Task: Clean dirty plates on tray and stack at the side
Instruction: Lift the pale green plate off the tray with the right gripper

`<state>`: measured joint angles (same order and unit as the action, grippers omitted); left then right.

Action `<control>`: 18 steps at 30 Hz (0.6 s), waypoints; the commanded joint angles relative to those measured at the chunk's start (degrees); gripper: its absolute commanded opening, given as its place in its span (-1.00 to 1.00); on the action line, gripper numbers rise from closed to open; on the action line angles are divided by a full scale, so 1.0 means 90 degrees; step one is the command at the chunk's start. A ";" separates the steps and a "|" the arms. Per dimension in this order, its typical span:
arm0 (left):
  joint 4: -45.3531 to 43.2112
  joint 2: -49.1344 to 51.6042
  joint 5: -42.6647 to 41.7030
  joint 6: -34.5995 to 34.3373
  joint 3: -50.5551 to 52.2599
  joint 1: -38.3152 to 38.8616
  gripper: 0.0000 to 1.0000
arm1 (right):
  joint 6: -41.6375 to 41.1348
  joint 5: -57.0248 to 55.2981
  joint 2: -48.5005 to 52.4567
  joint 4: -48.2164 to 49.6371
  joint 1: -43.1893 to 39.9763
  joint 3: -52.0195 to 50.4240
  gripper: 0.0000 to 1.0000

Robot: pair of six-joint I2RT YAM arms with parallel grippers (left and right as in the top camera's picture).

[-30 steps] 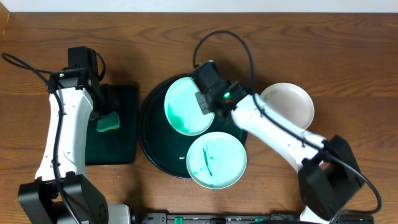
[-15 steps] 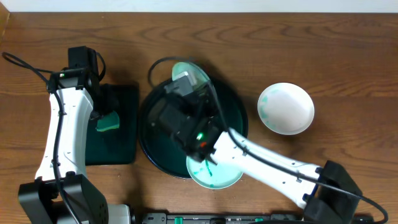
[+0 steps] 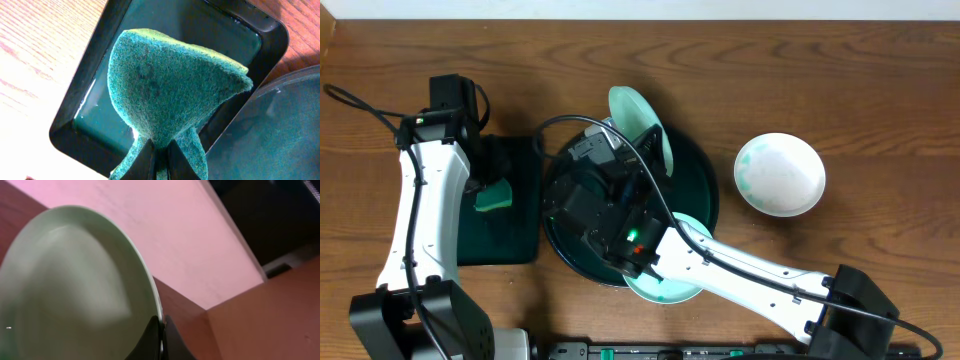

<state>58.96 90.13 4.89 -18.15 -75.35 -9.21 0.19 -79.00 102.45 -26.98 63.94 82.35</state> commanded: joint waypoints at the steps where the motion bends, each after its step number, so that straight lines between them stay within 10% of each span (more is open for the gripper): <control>1: 0.0010 0.0017 0.0083 0.0058 -0.0070 -0.0017 -0.85 | -0.0250 0.0777 -0.0194 -0.0221 -0.0041 0.0097 -0.98; 18: 0.0015 0.0017 0.0083 0.0058 -0.0070 -0.0017 -0.86 | -0.1736 0.9454 -0.1309 -0.1217 -0.3322 0.0100 -0.98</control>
<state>58.96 90.15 4.89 -18.15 -75.35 -9.21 -13.41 -15.09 96.38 -37.28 41.08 82.43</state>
